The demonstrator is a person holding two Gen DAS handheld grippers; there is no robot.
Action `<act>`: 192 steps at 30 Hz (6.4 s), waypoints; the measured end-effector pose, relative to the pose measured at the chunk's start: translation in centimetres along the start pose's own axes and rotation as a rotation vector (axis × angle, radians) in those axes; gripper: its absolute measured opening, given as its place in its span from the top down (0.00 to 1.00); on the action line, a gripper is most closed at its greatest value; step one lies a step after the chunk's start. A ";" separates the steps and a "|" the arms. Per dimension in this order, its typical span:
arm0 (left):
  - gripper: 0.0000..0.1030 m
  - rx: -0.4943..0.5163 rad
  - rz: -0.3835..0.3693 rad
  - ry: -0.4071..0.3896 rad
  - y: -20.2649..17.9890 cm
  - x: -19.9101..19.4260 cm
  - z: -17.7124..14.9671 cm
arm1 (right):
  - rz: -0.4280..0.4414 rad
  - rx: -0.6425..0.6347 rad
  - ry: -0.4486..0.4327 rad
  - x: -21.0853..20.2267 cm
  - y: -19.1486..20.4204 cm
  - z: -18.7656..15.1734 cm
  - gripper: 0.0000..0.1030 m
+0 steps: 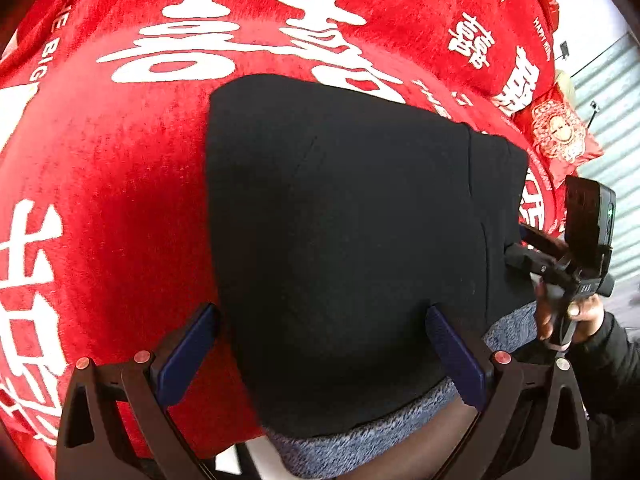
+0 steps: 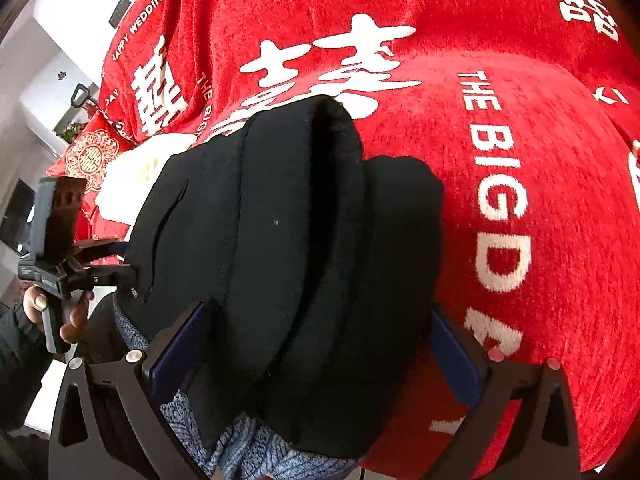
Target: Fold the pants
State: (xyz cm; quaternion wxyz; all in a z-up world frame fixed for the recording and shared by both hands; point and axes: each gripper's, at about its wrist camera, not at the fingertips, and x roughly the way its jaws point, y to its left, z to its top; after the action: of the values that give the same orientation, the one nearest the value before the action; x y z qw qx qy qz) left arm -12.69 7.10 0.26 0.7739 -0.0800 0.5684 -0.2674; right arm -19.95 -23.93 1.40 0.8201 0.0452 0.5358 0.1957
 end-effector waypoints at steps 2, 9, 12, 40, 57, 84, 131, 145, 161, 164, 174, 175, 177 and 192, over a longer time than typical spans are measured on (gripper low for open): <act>0.00 -0.007 0.009 -0.006 -0.5 0.5 0.3 | -0.004 -0.006 -0.004 0.1 0.3 -0.1 0.00; 0.00 -0.058 0.163 0.019 -2.8 1.4 1.1 | -0.013 -0.018 -0.010 0.2 0.4 -0.2 0.00; 0.00 -0.052 0.129 -0.003 -2.2 1.3 0.7 | -0.025 -0.019 -0.017 0.3 0.8 -0.4 0.00; 0.34 0.025 0.164 -0.054 -4.2 -0.6 0.8 | 0.057 -0.027 -0.015 -1.7 1.7 0.6 0.56; 0.22 -0.012 0.078 -0.059 -3.4 1.5 1.0 | 0.100 -0.052 0.019 0.3 1.4 0.8 0.35; 0.55 0.121 0.071 -0.153 -13.1 -1.2 10.0 | 0.004 -0.070 -0.151 -9.8 -0.2 7.2 0.61; 0.30 0.083 0.168 -0.162 -10.8 1.5 13.6 | -0.152 -0.295 -0.109 -3.3 1.4 10.1 0.23; 0.05 0.069 0.179 -0.209 -11.6 2.1 14.4 | -0.155 -0.187 -0.183 -4.8 -1.2 13.7 0.22; 0.01 0.053 0.332 -0.178 -11.2 5.0 13.3 | -0.269 -0.080 -0.048 0.9 -3.0 17.6 0.09; 0.01 0.042 0.354 -0.196 -11.6 4.0 13.0 | -0.385 -0.057 -0.073 -1.3 -2.5 16.8 0.00; 0.01 0.074 0.434 -0.210 -13.0 3.1 11.6 | -0.515 -0.069 -0.058 -2.2 -1.6 13.1 0.00; 0.01 0.067 0.431 -0.211 -12.9 3.1 11.5 | -0.518 -0.071 -0.061 -2.1 -1.5 12.9 0.00; 0.01 0.055 0.429 -0.217 -12.9 3.1 11.2 | -0.524 -0.080 -0.064 -2.1 -1.2 12.5 0.00; 0.01 -0.010 0.384 -0.263 -12.6 1.9 9.9 | -0.570 -0.119 -0.120 -3.0 0.9 11.1 0.00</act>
State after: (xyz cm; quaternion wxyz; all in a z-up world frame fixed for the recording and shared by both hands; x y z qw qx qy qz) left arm -7.23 -6.32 7.44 0.8776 -0.0086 0.4689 -0.0997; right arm -11.32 -22.73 8.92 0.8734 -0.1439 0.4650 -0.0146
